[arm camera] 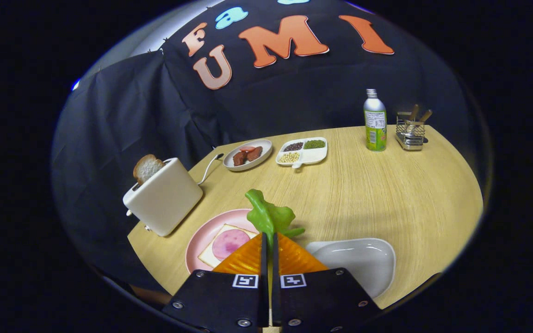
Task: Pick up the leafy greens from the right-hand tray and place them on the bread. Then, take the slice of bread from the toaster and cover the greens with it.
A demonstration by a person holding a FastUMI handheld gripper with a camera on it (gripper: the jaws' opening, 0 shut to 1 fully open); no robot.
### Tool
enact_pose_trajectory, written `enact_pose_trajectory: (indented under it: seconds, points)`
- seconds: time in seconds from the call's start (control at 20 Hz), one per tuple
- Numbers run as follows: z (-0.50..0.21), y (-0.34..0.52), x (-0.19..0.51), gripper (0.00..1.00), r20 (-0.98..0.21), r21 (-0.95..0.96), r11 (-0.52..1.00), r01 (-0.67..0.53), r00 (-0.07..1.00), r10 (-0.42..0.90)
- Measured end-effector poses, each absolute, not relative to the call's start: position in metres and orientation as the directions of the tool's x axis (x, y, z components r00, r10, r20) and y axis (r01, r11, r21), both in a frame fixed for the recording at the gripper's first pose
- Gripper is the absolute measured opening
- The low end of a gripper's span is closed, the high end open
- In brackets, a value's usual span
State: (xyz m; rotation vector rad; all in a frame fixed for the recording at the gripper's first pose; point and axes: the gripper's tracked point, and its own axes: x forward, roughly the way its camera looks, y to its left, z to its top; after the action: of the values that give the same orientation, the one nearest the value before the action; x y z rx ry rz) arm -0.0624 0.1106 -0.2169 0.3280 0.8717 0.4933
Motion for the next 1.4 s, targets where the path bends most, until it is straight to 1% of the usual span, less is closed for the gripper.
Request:
enact_pose_trajectory:
  seconds: [0.15, 0.65, 0.95, 1.05, 1.15, 1.2, 1.25, 1.3, 1.35, 1.4]
  points:
    - [-0.214, 0.129, -0.059, 0.03, -0.626, 0.481, 0.82, -0.31, 0.533, 0.569]
    - [-0.242, 0.185, -0.062, 0.03, -0.667, 0.476, 0.81, -0.343, 0.459, 0.587]
    - [-0.259, 0.218, -0.082, 0.13, -0.717, 0.435, 0.796, -0.42, 0.373, 0.589]
    - [-0.259, 0.22, -0.083, 0.18, -0.729, 0.424, 0.799, -0.427, 0.363, 0.581]
    - [-0.25, 0.218, -0.074, 0.26, -0.728, 0.397, 0.812, -0.428, 0.392, 0.563]
    - [-0.245, 0.218, -0.07, 0.34, -0.727, 0.382, 0.818, -0.43, 0.406, 0.553]
    - [-0.238, 0.22, -0.065, 0.38, -0.724, 0.373, 0.821, -0.433, 0.417, 0.549]
    - [-0.23, 0.223, -0.062, 0.45, -0.719, 0.372, 0.819, -0.437, 0.423, 0.552]
    - [-0.223, 0.227, -0.059, 0.49, -0.715, 0.371, 0.817, -0.441, 0.425, 0.555]
    - [-0.216, 0.229, -0.057, 0.57, -0.714, 0.368, 0.814, -0.45, 0.423, 0.557]
